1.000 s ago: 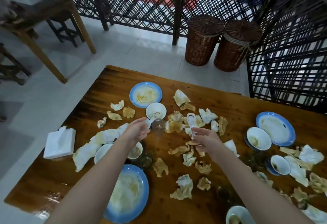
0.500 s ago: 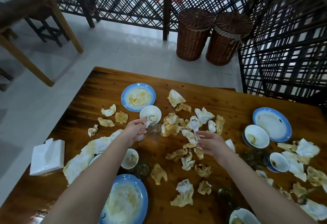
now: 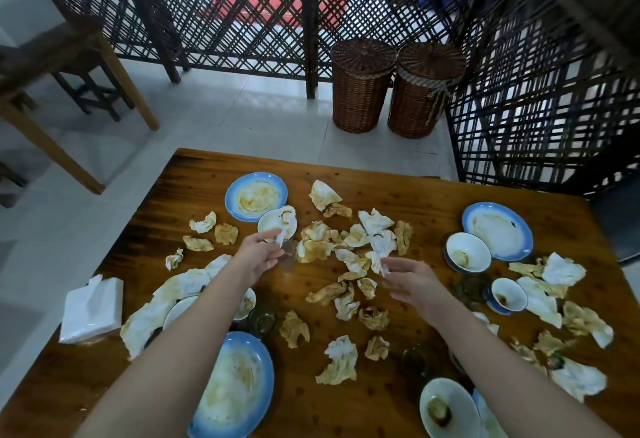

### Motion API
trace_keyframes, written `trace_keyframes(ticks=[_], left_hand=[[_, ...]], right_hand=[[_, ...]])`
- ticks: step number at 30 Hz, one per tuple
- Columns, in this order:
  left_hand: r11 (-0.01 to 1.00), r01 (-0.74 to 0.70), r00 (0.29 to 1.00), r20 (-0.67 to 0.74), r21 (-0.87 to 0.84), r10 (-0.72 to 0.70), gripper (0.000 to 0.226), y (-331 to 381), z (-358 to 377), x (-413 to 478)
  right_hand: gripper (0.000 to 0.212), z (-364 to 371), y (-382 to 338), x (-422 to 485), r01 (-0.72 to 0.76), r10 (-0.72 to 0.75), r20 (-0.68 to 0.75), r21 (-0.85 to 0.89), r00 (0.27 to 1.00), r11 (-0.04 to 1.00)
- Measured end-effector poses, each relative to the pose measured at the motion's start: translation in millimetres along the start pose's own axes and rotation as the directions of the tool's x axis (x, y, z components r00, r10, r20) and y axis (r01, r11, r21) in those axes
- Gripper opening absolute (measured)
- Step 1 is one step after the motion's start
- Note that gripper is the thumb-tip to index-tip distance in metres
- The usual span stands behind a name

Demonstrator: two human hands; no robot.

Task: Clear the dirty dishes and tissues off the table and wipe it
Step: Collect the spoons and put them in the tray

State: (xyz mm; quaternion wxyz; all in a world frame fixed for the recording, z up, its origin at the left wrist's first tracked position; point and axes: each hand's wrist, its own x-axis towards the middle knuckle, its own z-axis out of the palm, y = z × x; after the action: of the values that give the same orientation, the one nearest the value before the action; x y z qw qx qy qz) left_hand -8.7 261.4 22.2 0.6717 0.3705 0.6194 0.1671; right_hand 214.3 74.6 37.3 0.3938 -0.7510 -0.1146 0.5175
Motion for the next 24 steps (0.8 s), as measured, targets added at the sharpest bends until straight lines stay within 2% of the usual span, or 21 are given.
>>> trace_keyframes(ticks=[11, 16, 24], left_hand=[[0.997, -0.053, 0.981, 0.189, 0.064, 0.040, 0.033, -62.3, 113.7, -103.3], [0.990, -0.084, 0.962, 0.270, 0.115, 0.050, 0.030, -106.2, 175.1, -149.8], [0.969, -0.129, 0.922, 0.384, 0.212, 0.038, 0.034, -168.5, 271.8, -221.7]], right_hand=[[0.029, -121.1, 77.4, -87.1, 0.093, -0.086, -0.054, 0.141, 0.995, 0.986], [0.031, -179.8, 130.0, -122.3, 0.134, -0.113, -0.137, 0.153, 0.984, 0.979], [0.028, -268.3, 201.4, -180.1, 0.134, -0.070, -0.291, 0.206, 0.954, 0.969]])
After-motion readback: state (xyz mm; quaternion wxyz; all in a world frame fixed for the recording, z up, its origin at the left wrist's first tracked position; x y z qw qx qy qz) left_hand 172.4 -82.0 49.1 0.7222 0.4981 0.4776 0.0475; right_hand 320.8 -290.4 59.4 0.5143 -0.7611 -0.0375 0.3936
